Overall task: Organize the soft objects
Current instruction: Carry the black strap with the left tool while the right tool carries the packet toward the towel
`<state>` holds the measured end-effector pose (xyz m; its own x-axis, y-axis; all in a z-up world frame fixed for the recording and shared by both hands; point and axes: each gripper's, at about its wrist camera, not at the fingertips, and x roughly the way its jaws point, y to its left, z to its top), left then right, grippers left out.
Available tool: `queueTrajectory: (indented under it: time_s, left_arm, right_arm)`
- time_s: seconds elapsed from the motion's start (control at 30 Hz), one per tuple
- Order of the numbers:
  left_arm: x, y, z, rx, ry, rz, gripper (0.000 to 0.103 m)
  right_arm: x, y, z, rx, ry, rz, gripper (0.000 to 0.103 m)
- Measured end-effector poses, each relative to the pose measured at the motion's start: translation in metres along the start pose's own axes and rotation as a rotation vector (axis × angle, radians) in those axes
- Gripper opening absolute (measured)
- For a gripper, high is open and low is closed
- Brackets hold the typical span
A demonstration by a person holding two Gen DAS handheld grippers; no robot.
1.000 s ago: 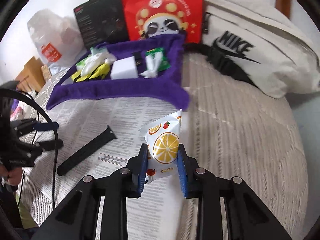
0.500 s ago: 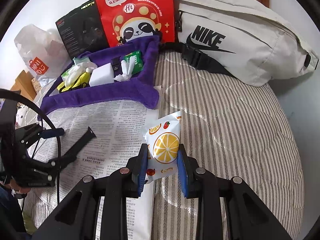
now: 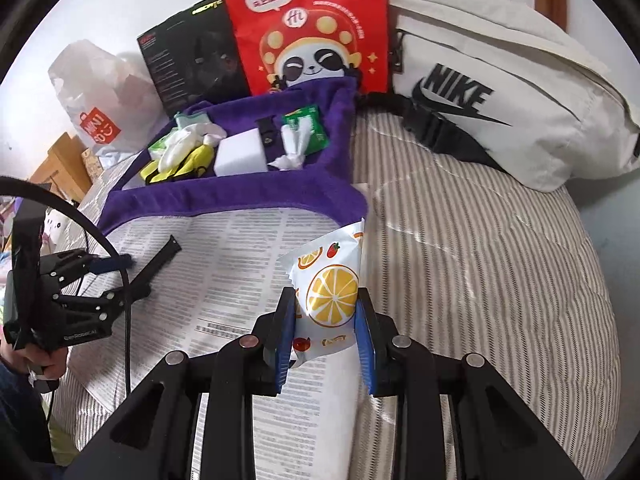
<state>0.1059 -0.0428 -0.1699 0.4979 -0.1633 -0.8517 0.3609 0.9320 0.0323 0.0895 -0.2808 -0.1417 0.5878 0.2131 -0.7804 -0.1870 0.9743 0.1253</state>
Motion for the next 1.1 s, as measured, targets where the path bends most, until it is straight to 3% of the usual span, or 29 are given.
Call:
queueTrajectory:
  time_s: [0.1, 0.37, 0.43, 0.83, 1.1]
  left_arm:
    - [-0.001, -0.009, 0.001, 0.031, -0.025, -0.026, 0.02]
    - [-0.006, -0.008, -0.003, 0.036, -0.004, -0.062, 0.027]
    - [-0.006, -0.01, -0.005, 0.038, -0.009, -0.051, 0.02]
    - [-0.008, -0.008, -0.007, 0.04, -0.005, -0.049, 0.02]
    - [-0.012, 0.007, -0.005, -0.051, -0.006, -0.068, 0.02]
  right_arm:
    - [0.001, 0.006, 0.0, -0.011, 0.005, 0.006, 0.029]
    - [0.001, 0.014, -0.002, -0.015, 0.01, 0.025, 0.029]
    - [0.002, 0.016, -0.002, -0.02, 0.008, 0.035, 0.029]
    - [0.005, 0.026, 0.0, -0.036, 0.027, 0.053, 0.029]
    - [0.011, 0.041, 0.009, -0.063, 0.043, 0.077, 0.029]
